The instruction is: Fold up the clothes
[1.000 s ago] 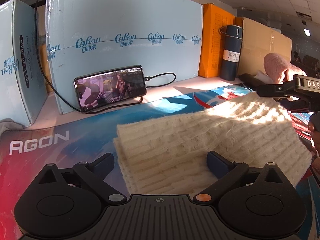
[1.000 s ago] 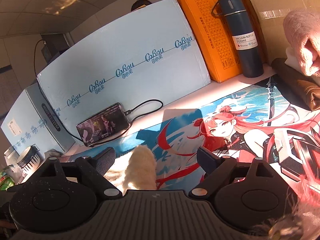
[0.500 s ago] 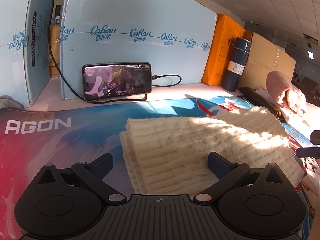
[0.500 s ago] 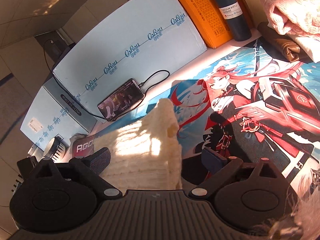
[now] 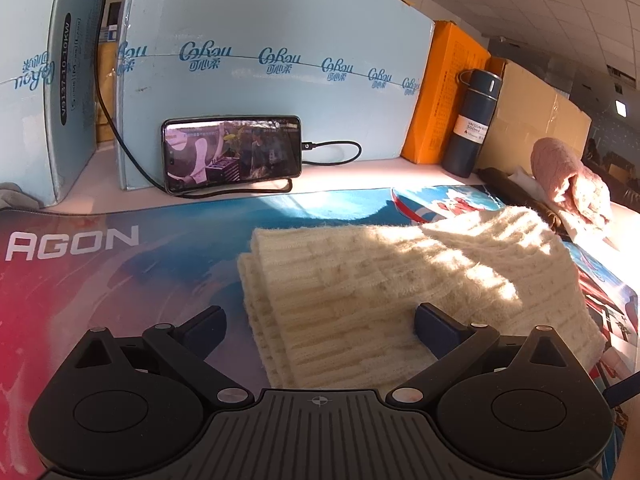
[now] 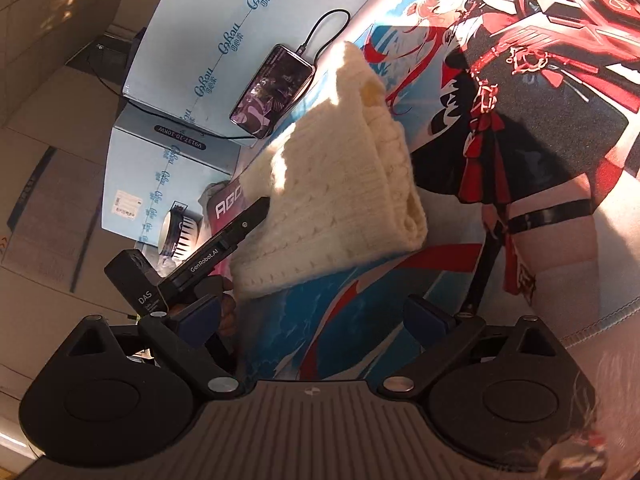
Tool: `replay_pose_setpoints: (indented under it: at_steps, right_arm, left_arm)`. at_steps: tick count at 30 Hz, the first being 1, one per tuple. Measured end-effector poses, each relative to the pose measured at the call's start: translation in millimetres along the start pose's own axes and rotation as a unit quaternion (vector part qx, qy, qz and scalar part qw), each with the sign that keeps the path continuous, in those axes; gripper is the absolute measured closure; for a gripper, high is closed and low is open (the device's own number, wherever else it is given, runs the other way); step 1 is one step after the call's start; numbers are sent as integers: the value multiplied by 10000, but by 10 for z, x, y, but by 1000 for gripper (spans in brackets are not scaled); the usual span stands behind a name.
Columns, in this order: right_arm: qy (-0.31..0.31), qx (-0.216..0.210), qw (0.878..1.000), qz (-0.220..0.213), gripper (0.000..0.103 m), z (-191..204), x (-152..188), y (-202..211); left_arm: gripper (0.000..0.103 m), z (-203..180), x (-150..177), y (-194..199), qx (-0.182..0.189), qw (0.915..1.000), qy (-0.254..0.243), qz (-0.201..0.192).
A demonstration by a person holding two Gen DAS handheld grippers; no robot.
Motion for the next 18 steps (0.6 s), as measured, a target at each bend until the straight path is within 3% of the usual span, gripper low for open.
replay_pose_setpoints:
  at_steps: [4, 10, 15, 18]
  right_arm:
    - [-75, 124, 9997, -180, 5, 43, -79, -140]
    - [-71, 739, 9915, -1064, 5, -11, -351, -133]
    - [-61, 764, 9865, -1448, 5, -54, -478, -205]
    - [70, 850, 9834, -1604, 9, -48, -547, -263]
  left_arm:
    - [1, -57, 28, -17, 226, 9997, -30, 112]
    - [2, -38, 30, 17, 613, 9979, 179, 86]
    - [2, 143, -36, 33, 313, 9979, 544, -133]
    - [3, 196, -74, -2, 530, 9950, 822, -196]
Point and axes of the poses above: each gripper's, at about its wrist camera, not at the fingertips, and y roughly against the way its jaws point, z to its left, x to its underside, the point moved 8 cm from there along -y, roughly the way its jaws point, and after that the axes turned 10 degrees about x, right-handed, at the moved point
